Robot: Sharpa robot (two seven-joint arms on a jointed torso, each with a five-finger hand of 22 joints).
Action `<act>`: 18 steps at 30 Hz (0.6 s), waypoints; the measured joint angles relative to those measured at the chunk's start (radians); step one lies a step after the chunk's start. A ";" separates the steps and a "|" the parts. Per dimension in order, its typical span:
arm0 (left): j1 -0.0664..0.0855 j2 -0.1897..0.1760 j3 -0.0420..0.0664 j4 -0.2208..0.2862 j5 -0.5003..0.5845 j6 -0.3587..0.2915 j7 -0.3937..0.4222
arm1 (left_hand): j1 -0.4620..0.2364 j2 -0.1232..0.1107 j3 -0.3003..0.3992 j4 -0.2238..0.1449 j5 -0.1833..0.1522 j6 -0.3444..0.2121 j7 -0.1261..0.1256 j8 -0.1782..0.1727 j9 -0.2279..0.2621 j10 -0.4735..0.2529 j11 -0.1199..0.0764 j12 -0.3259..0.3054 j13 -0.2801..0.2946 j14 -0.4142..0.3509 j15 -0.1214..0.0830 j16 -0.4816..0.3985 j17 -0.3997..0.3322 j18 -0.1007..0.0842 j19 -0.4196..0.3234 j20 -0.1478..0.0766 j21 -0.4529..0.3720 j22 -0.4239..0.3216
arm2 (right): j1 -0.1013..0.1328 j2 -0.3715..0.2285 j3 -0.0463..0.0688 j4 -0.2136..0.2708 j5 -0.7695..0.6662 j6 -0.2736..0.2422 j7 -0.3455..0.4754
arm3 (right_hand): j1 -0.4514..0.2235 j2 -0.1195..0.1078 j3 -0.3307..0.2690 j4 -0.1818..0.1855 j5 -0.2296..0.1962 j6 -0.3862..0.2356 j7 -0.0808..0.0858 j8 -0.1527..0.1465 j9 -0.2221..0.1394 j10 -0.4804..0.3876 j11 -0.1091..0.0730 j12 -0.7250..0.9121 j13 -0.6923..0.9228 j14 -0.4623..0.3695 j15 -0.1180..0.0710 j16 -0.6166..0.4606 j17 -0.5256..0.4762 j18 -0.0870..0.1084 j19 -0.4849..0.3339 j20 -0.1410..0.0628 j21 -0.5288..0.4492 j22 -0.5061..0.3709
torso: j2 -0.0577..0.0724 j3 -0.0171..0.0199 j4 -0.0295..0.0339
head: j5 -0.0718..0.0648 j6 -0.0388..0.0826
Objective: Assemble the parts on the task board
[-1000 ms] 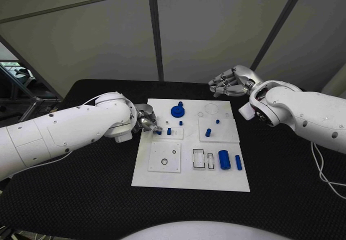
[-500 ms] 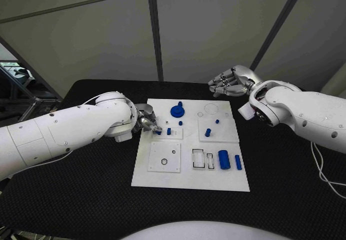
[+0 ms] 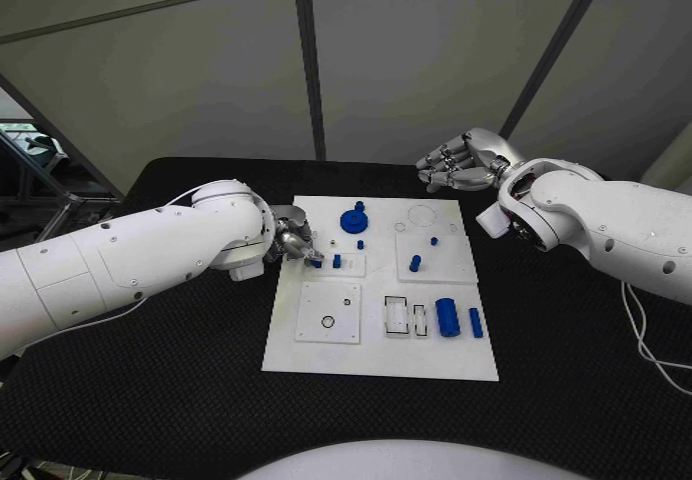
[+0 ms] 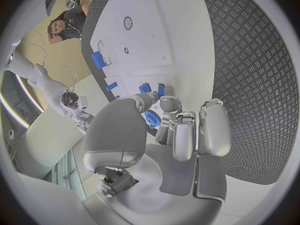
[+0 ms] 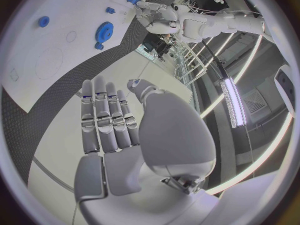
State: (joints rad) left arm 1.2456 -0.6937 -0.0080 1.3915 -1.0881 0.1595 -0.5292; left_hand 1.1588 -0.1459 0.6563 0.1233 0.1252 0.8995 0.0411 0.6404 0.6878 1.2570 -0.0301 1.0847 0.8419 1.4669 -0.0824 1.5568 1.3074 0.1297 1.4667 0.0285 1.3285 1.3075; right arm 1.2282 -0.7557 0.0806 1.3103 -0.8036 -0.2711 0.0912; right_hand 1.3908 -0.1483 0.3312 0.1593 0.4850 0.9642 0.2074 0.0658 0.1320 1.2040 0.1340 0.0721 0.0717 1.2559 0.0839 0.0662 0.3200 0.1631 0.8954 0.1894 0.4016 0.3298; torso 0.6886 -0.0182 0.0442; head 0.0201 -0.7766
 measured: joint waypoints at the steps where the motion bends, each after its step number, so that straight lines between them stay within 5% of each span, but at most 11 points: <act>1: 0.000 0.001 0.000 -0.001 0.000 0.001 0.000 | -0.005 -0.005 -0.005 -0.005 0.000 0.002 -0.001 0.001 0.000 0.000 0.000 0.000 0.000 -0.002 -0.002 0.000 0.000 0.000 0.000 0.000 0.000 0.000 | 0.000 0.000 0.000 0.000 0.000 0.000 0.000 | 0.000 0.000 0.000 0.000 0.000 0.000 0.000 0.000 0.000 0.000 0.000 0.000 0.000 0.000 0.000 0.000 0.000 0.000 0.000 0.000 0.000 0.000 | 0.000 0.0000 0.0000 | 0.000 0.000; 18: 0.000 0.008 0.000 -0.014 -0.001 0.010 -0.001 | -0.050 -0.005 -0.070 0.007 0.002 0.021 -0.011 0.004 -0.005 0.004 -0.003 0.011 0.012 -0.002 -0.002 0.000 0.000 0.000 0.000 -0.007 0.004 0.000 | 0.000 -0.002 0.000 0.003 0.000 0.000 0.000 | 0.000 0.000 0.000 0.000 0.000 0.000 0.000 0.000 0.000 0.000 0.000 0.000 0.000 0.000 0.000 0.000 0.000 0.000 0.000 0.000 0.000 0.000 | 0.000 0.0000 -0.0001 | -0.001 -0.002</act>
State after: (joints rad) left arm 1.2459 -0.6857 -0.0083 1.3771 -1.0886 0.1691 -0.5299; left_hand 1.1088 -0.1514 0.5868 0.1302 0.1274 0.9205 0.0301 0.6442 0.6832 1.2607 -0.0336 1.0960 0.8537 1.4649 -0.0843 1.5568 1.3074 0.1301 1.4666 0.0214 1.3325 1.3075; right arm 1.2282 -0.7576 0.0806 1.3129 -0.8036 -0.2714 0.0912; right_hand 1.3908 -0.1482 0.3312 0.1593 0.4850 0.9642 0.2074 0.0658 0.1318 1.2040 0.1340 0.0721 0.0718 1.2559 0.0839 0.0662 0.3201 0.1632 0.8954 0.1894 0.4017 0.3299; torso 0.6885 -0.0182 0.0441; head 0.0190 -0.7790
